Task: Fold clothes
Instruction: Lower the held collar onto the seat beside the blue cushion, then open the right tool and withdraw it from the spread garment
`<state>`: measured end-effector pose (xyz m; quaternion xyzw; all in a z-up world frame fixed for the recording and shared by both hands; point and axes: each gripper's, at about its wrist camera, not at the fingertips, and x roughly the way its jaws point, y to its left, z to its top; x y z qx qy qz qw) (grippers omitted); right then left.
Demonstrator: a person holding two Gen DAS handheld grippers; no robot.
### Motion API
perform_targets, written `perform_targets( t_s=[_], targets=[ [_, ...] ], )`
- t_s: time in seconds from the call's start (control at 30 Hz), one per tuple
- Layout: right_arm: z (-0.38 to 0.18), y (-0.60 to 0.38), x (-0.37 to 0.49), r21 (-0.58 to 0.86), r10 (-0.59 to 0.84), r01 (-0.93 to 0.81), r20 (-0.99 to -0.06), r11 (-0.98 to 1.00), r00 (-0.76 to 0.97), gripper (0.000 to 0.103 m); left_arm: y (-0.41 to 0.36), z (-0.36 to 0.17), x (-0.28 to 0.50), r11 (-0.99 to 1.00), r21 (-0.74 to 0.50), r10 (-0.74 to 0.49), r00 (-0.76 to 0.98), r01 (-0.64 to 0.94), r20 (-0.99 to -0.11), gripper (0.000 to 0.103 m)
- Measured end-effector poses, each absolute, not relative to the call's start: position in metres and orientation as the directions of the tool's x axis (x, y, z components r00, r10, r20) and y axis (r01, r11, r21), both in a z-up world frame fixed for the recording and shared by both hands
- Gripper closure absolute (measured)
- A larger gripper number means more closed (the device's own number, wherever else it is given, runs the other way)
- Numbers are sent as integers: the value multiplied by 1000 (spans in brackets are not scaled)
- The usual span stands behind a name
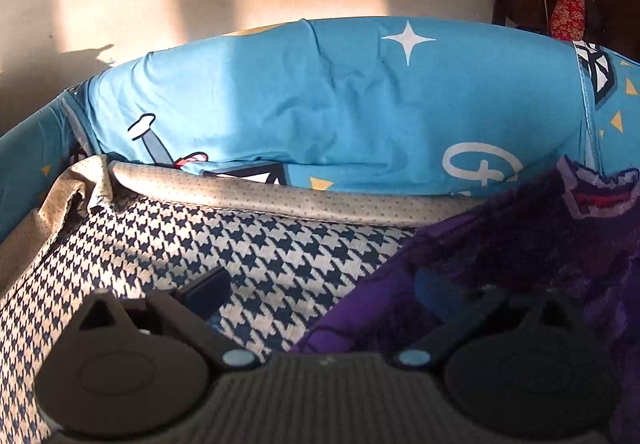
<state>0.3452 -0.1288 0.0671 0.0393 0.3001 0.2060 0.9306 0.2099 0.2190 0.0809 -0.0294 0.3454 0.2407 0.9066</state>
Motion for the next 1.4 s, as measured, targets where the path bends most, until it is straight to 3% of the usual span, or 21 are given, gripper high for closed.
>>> perform_targets(
  t_s=[0.27, 0.4, 0.53, 0.6, 0.7, 0.87, 1.1, 1.27, 1.4],
  targets=[
    [63, -175, 360, 222, 336, -254, -541, 941, 771, 68, 217, 62, 230, 909, 117, 373, 656, -399, -656, 2],
    [54, -176, 366, 259, 368, -264, -568, 929, 737, 68, 217, 56, 238, 913, 115, 363, 652, -391, -666, 23],
    [47, -165, 365, 219, 353, -277, -586, 935, 729, 66, 224, 50, 244, 911, 88, 350, 644, -402, -680, 38],
    [43, -161, 365, 203, 343, -277, -592, 939, 729, 66, 226, 48, 246, 912, 83, 346, 645, -402, -681, 50],
    [40, -153, 364, 156, 315, -277, -587, 948, 746, 66, 226, 46, 250, 912, 74, 344, 654, -404, -674, 59],
    [39, -145, 364, 105, 284, -275, -577, 956, 765, 73, 223, 47, 263, 903, 107, 383, 664, -417, -642, 61],
    [35, -138, 364, 53, 247, -264, -563, 963, 789, 73, 231, 32, 280, 887, 137, 425, 664, -441, -615, 60],
    [33, -141, 365, 71, 254, -259, -552, 963, 794, 73, 233, 30, 287, 864, 143, 460, 641, -482, -615, 52],
    [37, -145, 364, 101, 272, -261, -556, 960, 785, 73, 228, 43, 281, 878, 130, 435, 652, -461, -621, 54]
  ],
)
